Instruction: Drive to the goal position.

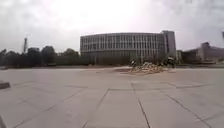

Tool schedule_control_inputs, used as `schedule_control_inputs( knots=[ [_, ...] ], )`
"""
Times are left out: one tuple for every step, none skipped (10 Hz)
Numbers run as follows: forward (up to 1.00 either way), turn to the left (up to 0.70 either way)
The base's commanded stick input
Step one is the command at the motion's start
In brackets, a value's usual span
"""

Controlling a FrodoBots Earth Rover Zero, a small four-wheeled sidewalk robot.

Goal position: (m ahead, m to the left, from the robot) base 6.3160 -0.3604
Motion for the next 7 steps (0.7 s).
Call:
schedule_control_inputs(
  knots=[
    [0.7,-0.35],
    [0.7,-0.3],
    [0.7,-0.21],
    [0.7,0.0],
    [0.7,0.0],
    [0.7,0.0],
    [0.7,0.04]
  ],
)
